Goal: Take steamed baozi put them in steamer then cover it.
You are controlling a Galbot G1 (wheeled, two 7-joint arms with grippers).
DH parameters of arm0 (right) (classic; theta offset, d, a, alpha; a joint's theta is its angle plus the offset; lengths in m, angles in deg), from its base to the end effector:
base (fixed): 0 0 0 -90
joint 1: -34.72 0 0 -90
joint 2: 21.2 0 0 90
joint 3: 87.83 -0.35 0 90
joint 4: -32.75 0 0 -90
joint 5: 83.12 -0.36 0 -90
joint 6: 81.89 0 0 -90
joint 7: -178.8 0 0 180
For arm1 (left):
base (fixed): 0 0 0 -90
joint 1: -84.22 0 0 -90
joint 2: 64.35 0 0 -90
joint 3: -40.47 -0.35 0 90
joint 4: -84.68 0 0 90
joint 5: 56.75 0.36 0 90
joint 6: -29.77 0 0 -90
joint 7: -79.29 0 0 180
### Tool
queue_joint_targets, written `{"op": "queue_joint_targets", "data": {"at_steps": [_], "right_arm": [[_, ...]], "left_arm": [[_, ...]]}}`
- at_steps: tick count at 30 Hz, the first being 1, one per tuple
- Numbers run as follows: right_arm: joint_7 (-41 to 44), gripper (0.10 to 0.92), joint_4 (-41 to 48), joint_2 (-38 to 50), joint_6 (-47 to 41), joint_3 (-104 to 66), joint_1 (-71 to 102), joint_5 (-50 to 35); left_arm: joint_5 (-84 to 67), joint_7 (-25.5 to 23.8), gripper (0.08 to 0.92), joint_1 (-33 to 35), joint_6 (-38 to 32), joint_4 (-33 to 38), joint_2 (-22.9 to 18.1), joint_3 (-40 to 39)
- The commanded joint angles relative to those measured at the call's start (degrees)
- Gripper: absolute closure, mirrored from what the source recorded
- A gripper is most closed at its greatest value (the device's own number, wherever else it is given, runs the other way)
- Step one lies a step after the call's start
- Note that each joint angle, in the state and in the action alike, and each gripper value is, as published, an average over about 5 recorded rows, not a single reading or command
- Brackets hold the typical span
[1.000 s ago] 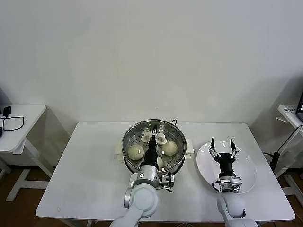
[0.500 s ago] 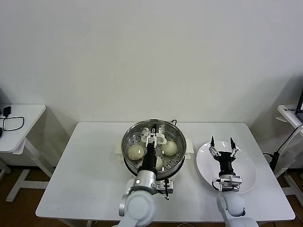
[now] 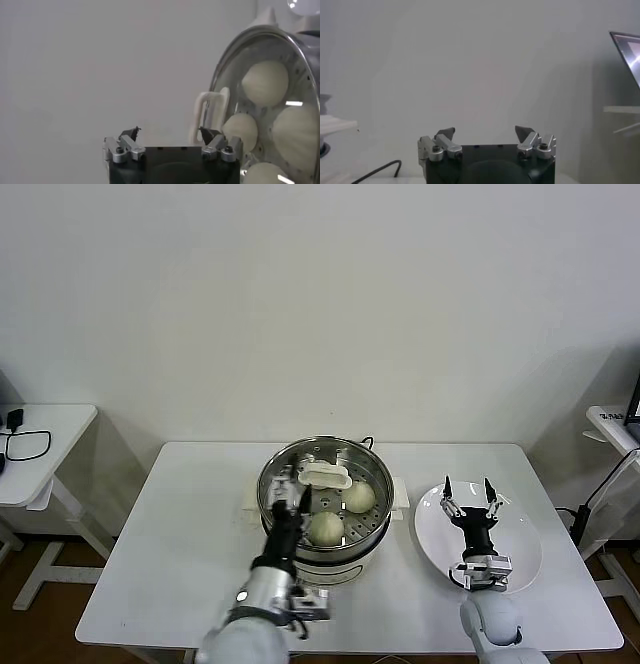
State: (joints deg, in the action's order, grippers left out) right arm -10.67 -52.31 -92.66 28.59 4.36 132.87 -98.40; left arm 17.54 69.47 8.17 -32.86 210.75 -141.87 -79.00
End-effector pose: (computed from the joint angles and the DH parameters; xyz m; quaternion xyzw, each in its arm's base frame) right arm 0.3030 -0.1082 -0.4127 0.0696 0.9954 -0.0218 0.0627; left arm 0.2059 -0.1099 -0.2219 0.0557 0.8086 0.5834 0.0520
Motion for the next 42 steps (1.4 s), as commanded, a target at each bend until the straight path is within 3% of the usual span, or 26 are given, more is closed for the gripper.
{"op": "queue_joint_targets", "data": {"at_steps": [1, 6, 14, 42], "right_arm": [[2.09, 0.203, -2.42, 1.84, -1.94, 0.24, 2.19, -6.24], [2.97, 0.203, -2.87, 2.47, -1.76, 0.31, 2.88, -7.81], [3.31, 0.203, -2.73, 2.46, -2.11, 0.47, 3.9, -8.26], [3.21, 0.203, -4.25, 2.97, -3.84, -0.05, 4.75, -7.98]], "left_arm": [[-54.17, 22.28, 0.177, 7.53, -12.57, -2.01, 2.86, 31.4], [-70.54, 19.41, 0.177, 7.17, -24.59, -13.56, 4.42, 41.39], [-81.13, 11.07, 0.177, 6.59, -34.42, -21.72, 3.58, 43.65], [-79.63, 9.08, 0.177, 9.08, -38.54, -22.68, 1.9, 40.86]]}}
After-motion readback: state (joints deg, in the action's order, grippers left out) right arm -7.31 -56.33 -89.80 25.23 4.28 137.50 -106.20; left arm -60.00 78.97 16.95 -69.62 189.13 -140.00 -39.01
